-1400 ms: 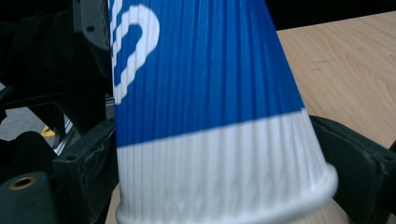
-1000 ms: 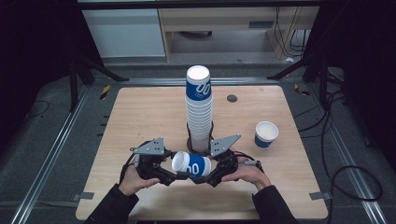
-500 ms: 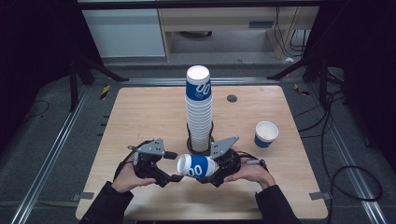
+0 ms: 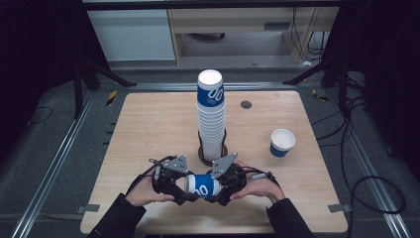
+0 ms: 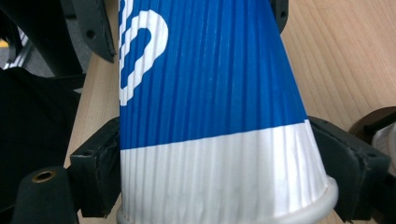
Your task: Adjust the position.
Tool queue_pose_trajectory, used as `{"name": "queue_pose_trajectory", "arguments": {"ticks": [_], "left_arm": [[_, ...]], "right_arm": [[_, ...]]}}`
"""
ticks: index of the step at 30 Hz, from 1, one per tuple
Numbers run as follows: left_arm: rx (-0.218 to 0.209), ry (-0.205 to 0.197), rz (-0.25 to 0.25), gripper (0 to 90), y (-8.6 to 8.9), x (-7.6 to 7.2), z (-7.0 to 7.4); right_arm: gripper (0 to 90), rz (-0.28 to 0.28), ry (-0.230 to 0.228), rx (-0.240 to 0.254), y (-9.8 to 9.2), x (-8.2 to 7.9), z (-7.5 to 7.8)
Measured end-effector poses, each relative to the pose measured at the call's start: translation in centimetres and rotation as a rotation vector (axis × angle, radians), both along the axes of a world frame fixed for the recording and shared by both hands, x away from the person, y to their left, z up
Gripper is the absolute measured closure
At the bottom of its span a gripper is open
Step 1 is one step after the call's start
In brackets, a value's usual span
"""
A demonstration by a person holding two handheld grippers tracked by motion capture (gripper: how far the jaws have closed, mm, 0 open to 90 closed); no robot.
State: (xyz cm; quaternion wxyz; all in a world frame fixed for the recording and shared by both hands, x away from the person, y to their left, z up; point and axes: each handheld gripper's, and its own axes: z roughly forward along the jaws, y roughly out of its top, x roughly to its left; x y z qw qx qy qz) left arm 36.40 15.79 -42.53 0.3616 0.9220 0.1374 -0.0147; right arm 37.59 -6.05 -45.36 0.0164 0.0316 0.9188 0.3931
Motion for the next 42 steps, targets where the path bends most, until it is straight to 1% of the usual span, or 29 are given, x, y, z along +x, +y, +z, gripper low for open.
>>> {"name": "queue_pose_trajectory", "arguments": {"ticks": [2, 3, 6, 9, 14, 18, 19, 20, 23, 24, 25, 26, 27, 28, 29, 30, 32, 33, 34, 35, 36, 37, 38, 39, 40, 42], "left_arm": [[0.008, 0.004, -0.005, 19.9, -0.1, 0.0, -0.2], [0.014, 0.007, -0.008, 22.2, -0.2, 0.0, -0.2], [0.017, 0.011, -0.016, 25.4, -0.3, -0.1, -0.3], [0.025, 0.028, -0.017, 25.7, -0.3, 0.0, -0.4], [0.030, 0.019, -0.019, 26.0, -0.3, 0.0, -0.4], [0.028, 0.013, -0.019, 26.1, -0.3, 0.0, -0.4], [0.028, 0.011, -0.018, 26.1, -0.2, 0.0, -0.5], [0.027, 0.010, -0.016, 26.1, -0.1, 0.1, -0.5], [0.017, 0.009, -0.006, 26.1, 0.3, 0.2, -0.4], [0.010, 0.010, 0.001, 26.1, 0.5, 0.3, -0.3], [0.003, 0.006, 0.010, 26.1, 0.8, 0.5, -0.2], [-0.006, 0.007, 0.019, 26.1, 1.0, 0.6, -0.1], [-0.029, 0.001, 0.040, 26.1, 1.6, 0.8, 0.1], [-0.029, 0.001, 0.040, 26.1, 1.6, 0.8, 0.1], [-0.045, -0.003, 0.051, 26.1, 2.0, 0.9, 0.3], [-0.060, -0.010, 0.061, 26.1, 2.3, 1.0, 0.5], [-0.103, -0.021, 0.078, 26.1, 2.9, 1.1, 0.9], [-0.154, -0.034, 0.088, 26.1, 3.4, 1.0, 1.3], [-0.154, -0.034, 0.088, 26.1, 3.4, 1.0, 1.3], [-0.178, -0.038, 0.087, 26.1, 3.7, 1.0, 1.6], [-0.207, -0.039, 0.090, 26.1, 3.8, 1.0, 1.8], [-0.221, -0.039, 0.088, 26.1, 3.9, 0.9, 1.9], [-0.233, -0.039, 0.083, 26.1, 4.0, 0.9, 2.1], [-0.244, -0.039, 0.079, 26.1, 4.0, 0.8, 2.1], [-0.247, -0.040, 0.075, 26.1, 3.9, 0.8, 2.2], [-0.251, -0.046, 0.067, 26.1, 3.8, 0.6, 2.3]], "right_arm": [[14.7, 0.010, -0.002, -0.004, 0.1, -0.1, 0.0], [14.8, 0.012, -0.006, -0.005, 0.2, -0.1, 0.0], [14.7, 0.012, -0.006, -0.010, 0.2, -0.2, 0.0], [14.6, 0.014, -0.009, -0.014, 0.3, -0.2, 0.0], [13.9, 0.016, -0.007, -0.021, 0.3, -0.1, -0.2], [11.3, 0.012, -0.004, -0.011, 0.3, -0.1, -0.2], [9.0, 0.008, 0.004, 0.001, 0.2, -0.1, -0.1], [8.5, 0.004, 0.001, 0.019, 0.1, -0.1, 0.2], [7.4, -0.009, -0.008, 0.029, -0.2, 0.0, 0.5], [7.2, -0.020, -0.012, 0.039, -0.6, 0.1, 0.7], [6.9, -0.040, -0.016, 0.072, -1.2, 0.3, 1.3], [6.9, -0.040, -0.016, 0.072, -1.2, 0.3, 1.3], [6.7, -0.055, -0.015, 0.101, -1.7, 0.4, 1.7], [6.6, -0.068, -0.018, 0.115, -2.1, 0.5, 2.0], [6.6, -0.068, -0.018, 0.115, -2.1, 0.5, 2.0], [6.4, -0.091, -0.019, 0.143, -2.7, 0.8, 2.4], [6.2, -0.111, -0.017, 0.165, -3.2, 0.9, 2.6], [6.2, -0.115, -0.014, 0.176, -3.5, 1.0, 2.7], [6.3, -0.121, -0.011, 0.189, -3.7, 1.0, 2.8], [6.3, -0.121, -0.011, 0.189, -3.7, 1.0, 2.8], [6.2, -0.125, -0.005, 0.200, -3.9, 1.1, 2.8], [6.2, -0.129, 0.000, 0.219, -4.1, 1.2, 2.9], [6.2, -0.129, 0.000, 0.219, -4.1, 1.2, 2.9], [6.2, -0.128, 0.005, 0.231, -4.1, 1.2, 3.0], [6.4, -0.117, 0.019, 0.251, -4.2, 1.2, 3.0], [6.5, -0.112, 0.025, 0.258, -4.1, 1.1, 3.0]]}}
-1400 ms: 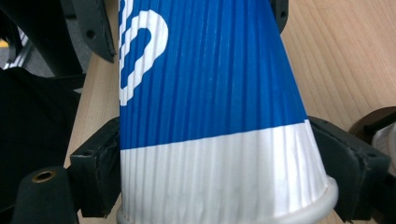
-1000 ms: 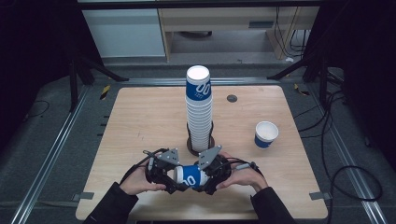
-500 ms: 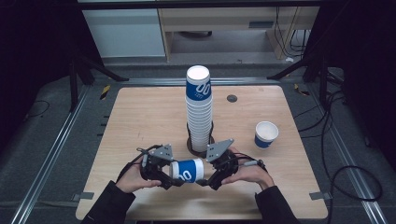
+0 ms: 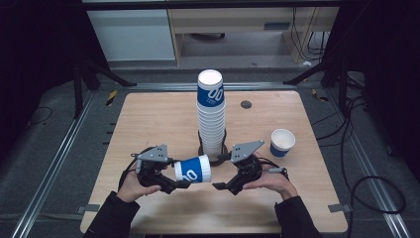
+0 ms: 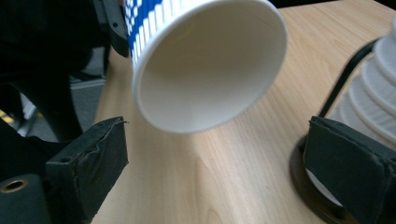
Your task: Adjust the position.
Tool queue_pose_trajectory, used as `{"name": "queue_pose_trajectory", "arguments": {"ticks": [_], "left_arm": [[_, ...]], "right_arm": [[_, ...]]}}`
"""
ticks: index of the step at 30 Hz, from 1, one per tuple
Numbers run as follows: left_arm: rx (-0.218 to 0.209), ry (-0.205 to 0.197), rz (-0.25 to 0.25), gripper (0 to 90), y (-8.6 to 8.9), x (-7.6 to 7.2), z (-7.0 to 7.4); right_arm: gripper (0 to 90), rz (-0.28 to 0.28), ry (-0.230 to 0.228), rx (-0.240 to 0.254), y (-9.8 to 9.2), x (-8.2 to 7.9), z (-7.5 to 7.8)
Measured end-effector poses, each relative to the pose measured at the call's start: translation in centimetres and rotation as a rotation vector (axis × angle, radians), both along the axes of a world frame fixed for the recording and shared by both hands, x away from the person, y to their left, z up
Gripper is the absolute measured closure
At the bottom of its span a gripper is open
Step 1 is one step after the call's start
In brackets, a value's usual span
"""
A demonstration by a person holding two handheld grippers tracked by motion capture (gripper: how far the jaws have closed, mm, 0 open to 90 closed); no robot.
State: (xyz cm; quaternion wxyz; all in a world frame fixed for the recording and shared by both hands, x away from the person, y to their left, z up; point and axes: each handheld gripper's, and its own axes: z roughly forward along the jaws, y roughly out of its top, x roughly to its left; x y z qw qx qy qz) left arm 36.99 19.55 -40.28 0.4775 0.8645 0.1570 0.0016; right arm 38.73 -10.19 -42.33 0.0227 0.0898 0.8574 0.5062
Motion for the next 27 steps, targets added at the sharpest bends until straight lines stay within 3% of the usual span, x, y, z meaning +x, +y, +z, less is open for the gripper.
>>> {"name": "queue_pose_trajectory", "arguments": {"ticks": [9, 13, 27], "left_arm": [[-0.002, -0.006, -0.062, 26.1, -1.2, -0.8, 0.1], [0.001, -0.003, -0.077, 26.2, -1.7, -1.0, 0.0], [0.027, 0.007, -0.110, 26.3, -2.5, -1.2, -0.5]], "right_arm": [[7.3, 0.083, 0.043, 0.032, 1.3, -0.5, -0.5], [8.8, 0.101, 0.056, 0.054, 1.4, -0.6, -0.5], [13.8, 0.148, 0.092, 0.058, 1.9, -0.8, -0.9]]}}
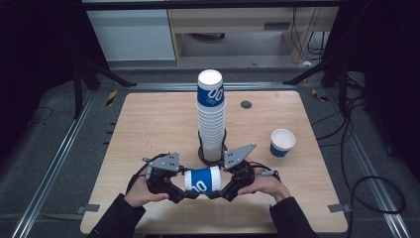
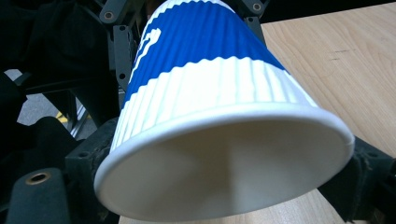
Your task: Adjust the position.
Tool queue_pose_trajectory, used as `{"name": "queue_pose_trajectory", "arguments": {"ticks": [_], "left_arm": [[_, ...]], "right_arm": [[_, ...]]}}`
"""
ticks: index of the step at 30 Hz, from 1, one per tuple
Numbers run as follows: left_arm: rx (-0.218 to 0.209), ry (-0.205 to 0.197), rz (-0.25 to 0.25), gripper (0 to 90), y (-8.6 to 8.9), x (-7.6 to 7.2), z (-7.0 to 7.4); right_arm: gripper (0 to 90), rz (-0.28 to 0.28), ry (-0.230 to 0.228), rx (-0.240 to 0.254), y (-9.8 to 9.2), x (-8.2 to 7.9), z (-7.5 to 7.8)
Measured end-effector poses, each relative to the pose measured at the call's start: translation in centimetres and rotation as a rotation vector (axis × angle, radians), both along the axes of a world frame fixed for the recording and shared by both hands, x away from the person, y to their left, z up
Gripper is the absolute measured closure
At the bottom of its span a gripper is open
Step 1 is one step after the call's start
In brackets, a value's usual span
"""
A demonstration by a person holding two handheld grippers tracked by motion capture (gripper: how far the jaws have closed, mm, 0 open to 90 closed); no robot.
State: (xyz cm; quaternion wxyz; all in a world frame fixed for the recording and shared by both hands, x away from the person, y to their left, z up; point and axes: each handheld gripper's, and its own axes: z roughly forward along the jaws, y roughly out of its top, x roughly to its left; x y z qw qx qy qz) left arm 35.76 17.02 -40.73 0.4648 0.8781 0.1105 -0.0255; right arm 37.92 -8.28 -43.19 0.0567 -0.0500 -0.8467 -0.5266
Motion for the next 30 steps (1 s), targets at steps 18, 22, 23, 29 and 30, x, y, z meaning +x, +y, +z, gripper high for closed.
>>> {"name": "queue_pose_trajectory", "arguments": {"ticks": [18, 22, 23, 29, 30], "left_arm": [[0.049, -0.010, 0.052, 16.1, 1.6, 0.6, 0.5], [0.118, -0.002, 0.045, 14.9, 1.2, 0.9, -0.5], [0.141, 0.000, 0.035, 14.7, 0.9, 0.9, -0.7], [0.245, -0.017, -0.001, 14.3, -0.7, 0.4, -1.8], [0.270, -0.020, -0.009, 14.3, -1.1, 0.3, -2.1]], "right_arm": [[15.3, -0.055, -0.052, -0.112, -0.9, 0.3, 0.1], [15.2, -0.055, -0.067, -0.158, -0.5, 0.3, -0.4], [15.2, -0.053, -0.078, -0.194, 0.0, 0.2, -0.7], [15.2, -0.026, -0.091, -0.265, 1.2, -0.3, -1.5], [15.2, -0.014, -0.091, -0.278, 1.6, -0.5, -1.7]]}}
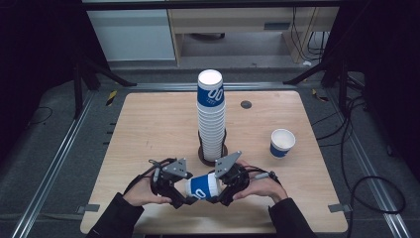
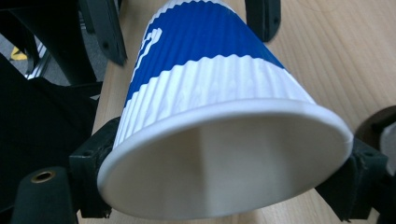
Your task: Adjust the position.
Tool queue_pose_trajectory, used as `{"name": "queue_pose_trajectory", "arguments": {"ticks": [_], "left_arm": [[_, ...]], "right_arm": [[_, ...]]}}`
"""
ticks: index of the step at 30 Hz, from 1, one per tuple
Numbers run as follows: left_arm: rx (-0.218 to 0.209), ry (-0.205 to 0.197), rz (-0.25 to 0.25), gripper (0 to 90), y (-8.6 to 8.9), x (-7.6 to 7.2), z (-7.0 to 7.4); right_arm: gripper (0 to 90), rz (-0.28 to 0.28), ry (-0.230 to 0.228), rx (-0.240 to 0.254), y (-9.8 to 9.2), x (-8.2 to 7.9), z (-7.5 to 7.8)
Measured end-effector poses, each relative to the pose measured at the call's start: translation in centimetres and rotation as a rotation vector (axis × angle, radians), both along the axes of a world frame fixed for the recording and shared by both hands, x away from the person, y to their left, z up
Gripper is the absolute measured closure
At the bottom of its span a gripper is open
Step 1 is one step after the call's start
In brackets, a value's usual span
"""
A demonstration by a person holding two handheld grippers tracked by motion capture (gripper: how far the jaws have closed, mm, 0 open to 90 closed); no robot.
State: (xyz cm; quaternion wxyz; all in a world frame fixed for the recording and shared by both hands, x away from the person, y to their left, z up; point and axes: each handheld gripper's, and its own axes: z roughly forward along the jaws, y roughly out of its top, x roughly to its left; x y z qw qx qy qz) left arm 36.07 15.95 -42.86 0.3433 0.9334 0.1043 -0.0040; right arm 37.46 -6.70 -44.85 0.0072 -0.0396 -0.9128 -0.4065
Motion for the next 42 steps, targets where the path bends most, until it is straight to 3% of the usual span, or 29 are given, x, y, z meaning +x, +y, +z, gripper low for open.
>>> {"name": "queue_pose_trajectory", "arguments": {"ticks": [3, 14, 26, 31, 33, 35, 37, 42], "left_arm": [[0.023, -0.001, -0.009, 14.9, -0.3, -0.1, -0.3], [0.035, 0.004, -0.025, 25.7, -0.7, -0.3, -0.4], [-0.009, -0.005, -0.004, 26.7, 0.1, 0.0, 0.0], [-0.051, -0.005, 0.019, 26.6, 1.1, 0.4, 0.5], [-0.075, -0.005, 0.036, 26.6, 1.7, 0.6, 0.7], [-0.097, -0.014, 0.055, 26.6, 2.3, 0.8, 1.0], [-0.144, -0.026, 0.086, 26.6, 2.9, 0.9, 1.4], [-0.226, -0.048, 0.111, 26.6, 3.6, 0.9, 2.1]], "right_arm": [[15.2, 0.009, -0.001, -0.007, 0.2, -0.1, 0.0], [15.1, 0.027, -0.015, -0.022, 0.8, -0.4, -0.1], [7.9, 0.001, -0.043, 0.015, 0.5, -0.2, 0.2], [6.8, -0.032, -0.038, 0.069, -0.2, 0.1, 0.9], [6.6, -0.062, -0.030, 0.130, -1.0, 0.5, 1.6], [6.6, -0.071, -0.026, 0.148, -1.3, 0.5, 1.7], [6.5, -0.087, -0.013, 0.182, -1.8, 0.7, 2.0], [6.0, -0.123, 0.019, 0.254, -2.5, 1.2, 2.5]]}}
